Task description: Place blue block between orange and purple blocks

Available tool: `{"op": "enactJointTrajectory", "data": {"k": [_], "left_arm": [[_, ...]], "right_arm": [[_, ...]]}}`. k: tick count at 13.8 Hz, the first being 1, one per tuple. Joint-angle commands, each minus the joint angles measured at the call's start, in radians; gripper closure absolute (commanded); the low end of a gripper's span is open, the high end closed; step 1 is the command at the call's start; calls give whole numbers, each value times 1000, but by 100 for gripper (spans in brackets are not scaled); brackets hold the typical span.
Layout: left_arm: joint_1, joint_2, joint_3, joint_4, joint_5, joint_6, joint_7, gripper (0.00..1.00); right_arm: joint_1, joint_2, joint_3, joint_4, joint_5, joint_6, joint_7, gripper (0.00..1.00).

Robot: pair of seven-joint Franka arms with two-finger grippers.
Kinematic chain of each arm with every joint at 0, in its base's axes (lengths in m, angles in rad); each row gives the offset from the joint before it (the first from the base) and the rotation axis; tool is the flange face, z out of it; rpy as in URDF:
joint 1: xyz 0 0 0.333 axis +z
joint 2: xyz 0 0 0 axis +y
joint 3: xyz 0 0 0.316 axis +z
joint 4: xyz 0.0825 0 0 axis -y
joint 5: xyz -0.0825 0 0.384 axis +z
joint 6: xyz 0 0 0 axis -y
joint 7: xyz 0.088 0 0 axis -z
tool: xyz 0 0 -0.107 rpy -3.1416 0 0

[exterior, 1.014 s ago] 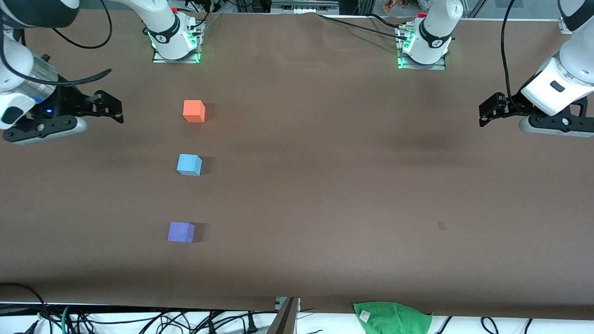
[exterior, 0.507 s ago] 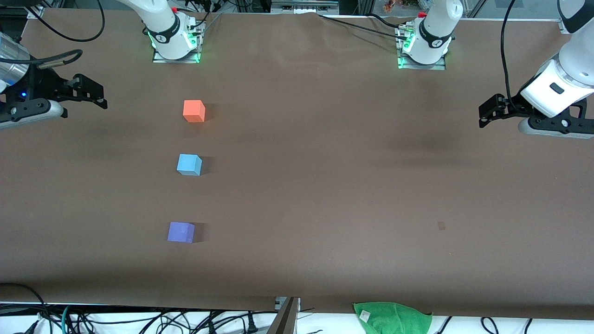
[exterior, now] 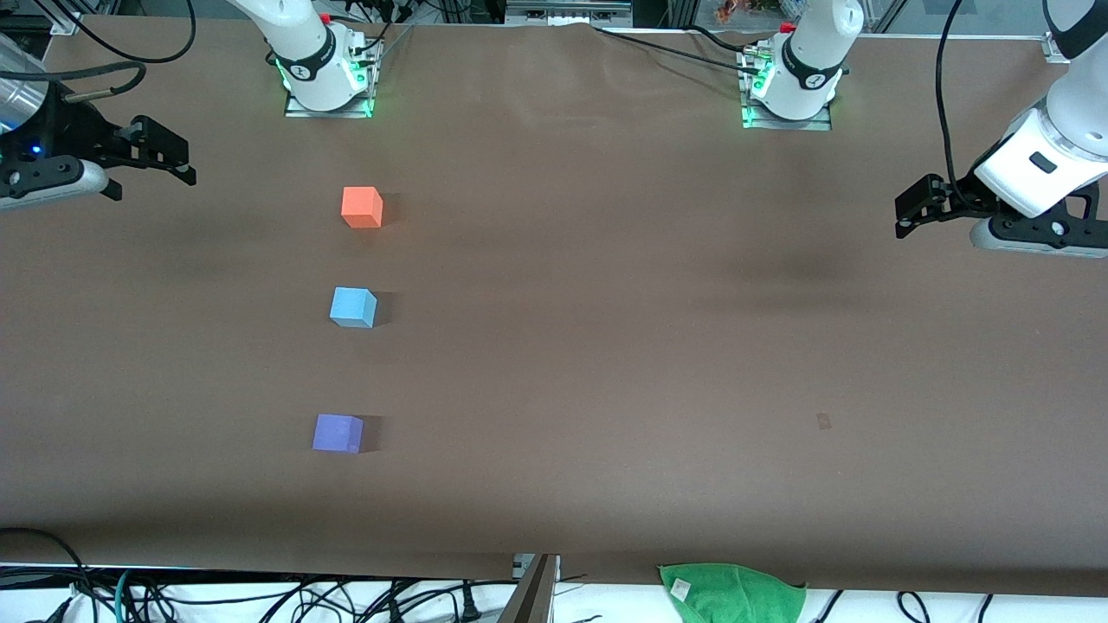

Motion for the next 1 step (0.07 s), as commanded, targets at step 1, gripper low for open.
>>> {"op": "enactJointTrajectory", "data": {"k": [1], "left_arm": [[3, 19, 4, 38, 7, -40, 11, 0]], "right_arm": [[-4, 12, 27, 27, -30, -12, 37, 0]]}}
